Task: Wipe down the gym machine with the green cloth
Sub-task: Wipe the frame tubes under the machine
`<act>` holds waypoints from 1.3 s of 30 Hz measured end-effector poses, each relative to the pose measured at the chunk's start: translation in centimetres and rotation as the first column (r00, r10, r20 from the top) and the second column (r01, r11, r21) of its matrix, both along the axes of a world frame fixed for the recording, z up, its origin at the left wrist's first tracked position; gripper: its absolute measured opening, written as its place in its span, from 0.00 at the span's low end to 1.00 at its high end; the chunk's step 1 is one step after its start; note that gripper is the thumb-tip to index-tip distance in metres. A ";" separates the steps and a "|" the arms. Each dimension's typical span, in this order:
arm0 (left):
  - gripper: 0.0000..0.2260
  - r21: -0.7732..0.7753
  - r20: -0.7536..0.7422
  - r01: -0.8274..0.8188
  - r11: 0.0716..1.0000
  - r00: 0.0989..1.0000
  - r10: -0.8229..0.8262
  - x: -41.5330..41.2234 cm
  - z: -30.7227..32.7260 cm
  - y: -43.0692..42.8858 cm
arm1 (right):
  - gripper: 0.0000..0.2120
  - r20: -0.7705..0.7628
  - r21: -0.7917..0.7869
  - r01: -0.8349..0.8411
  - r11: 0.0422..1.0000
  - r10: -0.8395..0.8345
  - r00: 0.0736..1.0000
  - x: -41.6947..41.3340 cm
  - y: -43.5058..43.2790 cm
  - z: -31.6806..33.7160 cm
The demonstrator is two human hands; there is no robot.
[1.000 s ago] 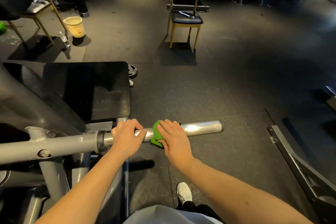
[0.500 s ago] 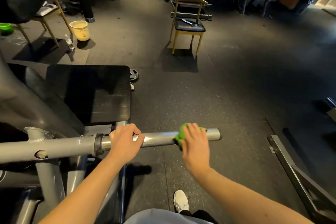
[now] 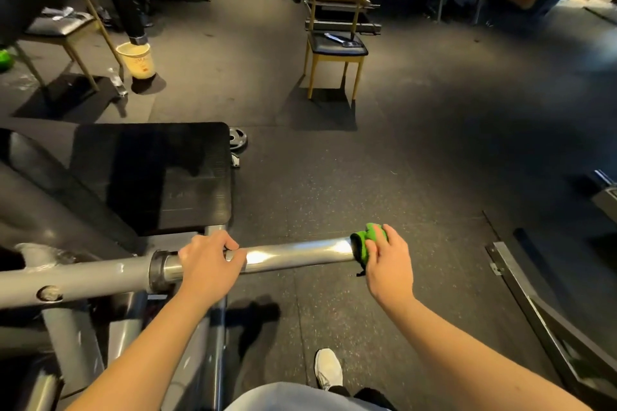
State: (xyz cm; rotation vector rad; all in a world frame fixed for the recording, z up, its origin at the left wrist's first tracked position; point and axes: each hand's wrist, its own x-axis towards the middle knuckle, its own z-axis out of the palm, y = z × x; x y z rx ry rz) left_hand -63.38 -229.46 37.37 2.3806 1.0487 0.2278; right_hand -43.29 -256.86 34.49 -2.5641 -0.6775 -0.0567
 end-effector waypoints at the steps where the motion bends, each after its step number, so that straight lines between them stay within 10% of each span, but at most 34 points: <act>1: 0.06 -0.005 0.000 0.005 1.000 1.000 -0.005 0.0 0.0 -0.1 | 0.18 -0.029 0.014 0.023 1.000 -0.023 0.999 -0.3 0.1 -0.1; 14: 0.08 0.042 0.072 0.164 0.986 0.983 -0.167 -2.6 0.0 1.0 | 0.28 0.196 -0.242 -0.417 0.876 0.465 0.864 -3.0 2.8 0.0; 23: 0.09 0.292 0.101 -0.335 0.896 0.942 0.320 -8.5 -0.2 2.9 | 0.34 0.091 -0.414 -0.663 0.623 0.753 0.651 -6.4 11.6 1.4; 39: 0.11 0.112 0.242 -0.464 0.879 0.871 0.429 -9.6 0.4 1.5 | 0.37 -0.128 -0.536 -0.757 0.374 0.851 0.510 -10.3 19.7 3.9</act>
